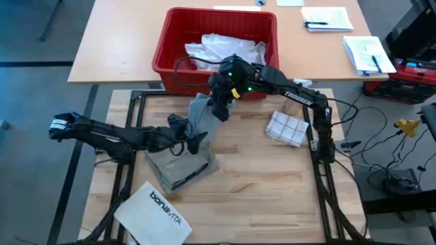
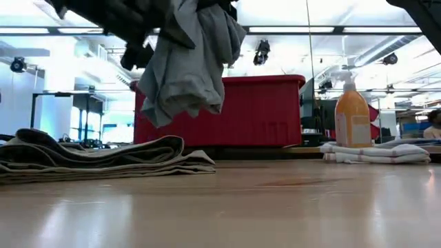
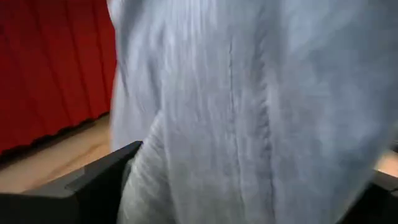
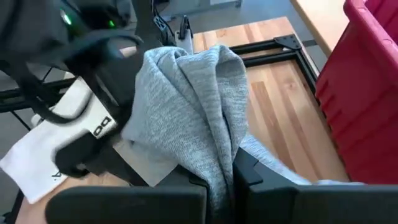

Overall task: Fold laundry
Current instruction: Stack the folded gray shirt on top of the folded gray shorts

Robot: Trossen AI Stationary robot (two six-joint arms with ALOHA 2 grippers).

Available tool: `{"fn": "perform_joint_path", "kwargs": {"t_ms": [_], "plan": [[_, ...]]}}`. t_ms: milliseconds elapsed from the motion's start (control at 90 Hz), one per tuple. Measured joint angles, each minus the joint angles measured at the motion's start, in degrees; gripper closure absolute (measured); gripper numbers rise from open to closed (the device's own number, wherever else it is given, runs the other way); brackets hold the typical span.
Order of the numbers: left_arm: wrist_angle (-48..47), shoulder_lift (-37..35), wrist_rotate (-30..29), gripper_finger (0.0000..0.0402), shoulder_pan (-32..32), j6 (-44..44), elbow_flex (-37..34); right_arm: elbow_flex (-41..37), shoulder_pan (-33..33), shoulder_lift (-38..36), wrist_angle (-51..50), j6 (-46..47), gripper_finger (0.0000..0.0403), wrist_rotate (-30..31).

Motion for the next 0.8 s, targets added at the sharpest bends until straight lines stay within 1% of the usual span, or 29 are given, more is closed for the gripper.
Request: {"fn": "perform_joint_path", "kwargs": {"t_ms": [67,156,211,267,333,400,478,511,567,644,711,800], "plan": [[1.39,2.11,-0.02,0.0011,0.33,-0.69,0.93,0.00,0.00,-0.10,0.04,0.27,0.0403,-0.35],[0.46,4.49,-1.19,0.0017,0.35,-1.00,2.67,0.00,0.00,-0.10,-0.28,-0.09,0.0403,-0.39],[-0.89,5.19,-1.36,0.0033,0.31,-2.27,3.74,0.00,-0.01,-0.10,-0.64,-0.27,0.0403,-0.38],[-2.68,5.44,-0.97,0.0066,0.31,-4.03,4.91,0.00,-0.13,-0.10,-1.08,-0.80,0.0403,-0.38],[-5.88,5.29,1.00,0.0129,0.31,-5.60,5.82,0.00,-0.17,-0.10,-1.50,-1.18,0.0403,-0.38],[-9.43,4.98,2.80,0.0219,0.32,-8.26,6.61,0.00,-0.17,-0.10,-1.72,-1.53,0.0403,-0.43],[-12.78,3.44,4.53,0.0338,-0.21,-9.97,7.50,0.00,-0.13,-0.10,-2.21,-1.57,0.0403,-1.20],[-13.73,2.59,5.90,0.0367,-0.56,-10.30,7.97,0.00,-0.13,-0.10,-2.47,-1.70,0.0403,-1.61],[-16.42,1.11,8.26,0.0380,-1.03,-11.86,8.80,0.00,-0.14,-0.10,-3.06,-1.67,0.0403,-2.02],[-23.79,-1.55,12.43,0.0386,-1.31,-15.09,10.25,0.00,-0.13,-0.10,-4.13,-1.29,0.0403,-3.44],[-30.49,-4.58,16.96,0.0390,-1.37,-17.21,12.24,0.00,-0.20,-0.10,-6.26,-1.30,0.0403,-8.48],[-40.10,-8.41,24.78,0.0390,-1.40,-19.61,15.37,-0.04,-0.18,-0.07,-8.46,-1.29,0.0403,-14.82]]}}
